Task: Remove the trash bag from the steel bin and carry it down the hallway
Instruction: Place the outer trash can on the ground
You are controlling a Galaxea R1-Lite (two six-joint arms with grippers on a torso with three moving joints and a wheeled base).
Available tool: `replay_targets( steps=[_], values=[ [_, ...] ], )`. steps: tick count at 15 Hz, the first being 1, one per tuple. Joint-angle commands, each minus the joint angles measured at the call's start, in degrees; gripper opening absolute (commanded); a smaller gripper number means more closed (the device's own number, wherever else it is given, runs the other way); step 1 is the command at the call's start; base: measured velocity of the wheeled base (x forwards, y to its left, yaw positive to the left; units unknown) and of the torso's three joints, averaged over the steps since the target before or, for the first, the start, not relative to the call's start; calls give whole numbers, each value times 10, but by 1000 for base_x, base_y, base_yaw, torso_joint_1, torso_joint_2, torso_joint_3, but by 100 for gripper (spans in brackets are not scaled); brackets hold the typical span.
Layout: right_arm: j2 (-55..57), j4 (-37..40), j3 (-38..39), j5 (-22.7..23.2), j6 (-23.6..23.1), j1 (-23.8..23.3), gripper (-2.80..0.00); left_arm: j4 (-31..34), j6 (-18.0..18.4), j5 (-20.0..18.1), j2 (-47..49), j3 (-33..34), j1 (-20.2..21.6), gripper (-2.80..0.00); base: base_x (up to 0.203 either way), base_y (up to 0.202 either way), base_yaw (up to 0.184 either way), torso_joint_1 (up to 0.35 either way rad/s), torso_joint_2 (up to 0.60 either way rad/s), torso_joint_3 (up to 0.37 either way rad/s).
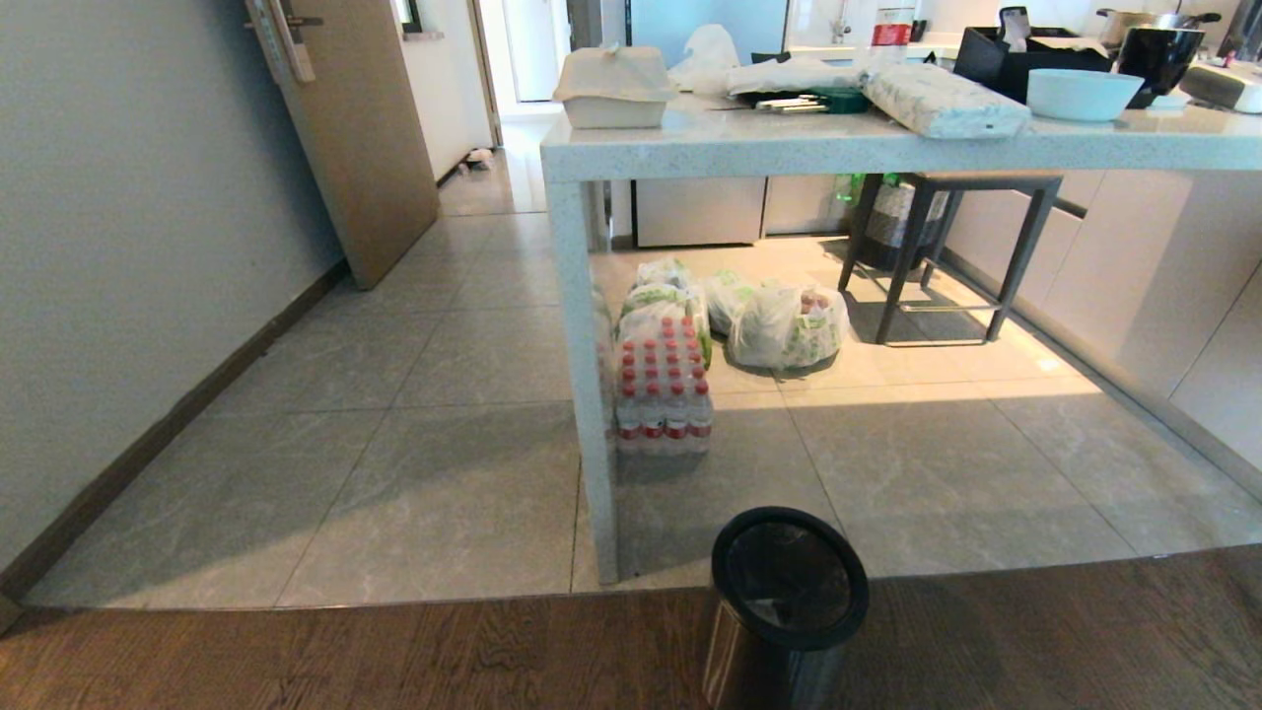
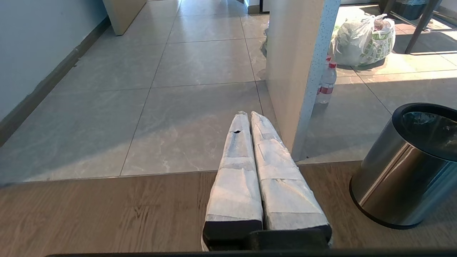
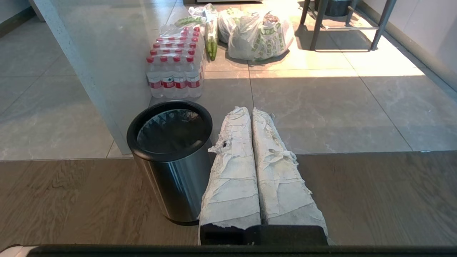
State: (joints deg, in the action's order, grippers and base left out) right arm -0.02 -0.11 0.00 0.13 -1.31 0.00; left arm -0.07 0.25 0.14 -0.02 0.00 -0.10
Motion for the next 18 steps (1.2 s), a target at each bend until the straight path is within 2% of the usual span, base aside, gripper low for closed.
replay_targets(
  steps=[1, 18],
  values=[
    [0, -1, 1, 0, 0, 0, -280, -1, -1, 0, 0, 1, 0, -280, 0, 0, 0, 0, 0, 0],
    [0, -2, 1, 3, -4, 0, -280, -1, -7, 0, 0, 1, 0, -280, 0, 0, 0, 2, 2, -183]
  ],
)
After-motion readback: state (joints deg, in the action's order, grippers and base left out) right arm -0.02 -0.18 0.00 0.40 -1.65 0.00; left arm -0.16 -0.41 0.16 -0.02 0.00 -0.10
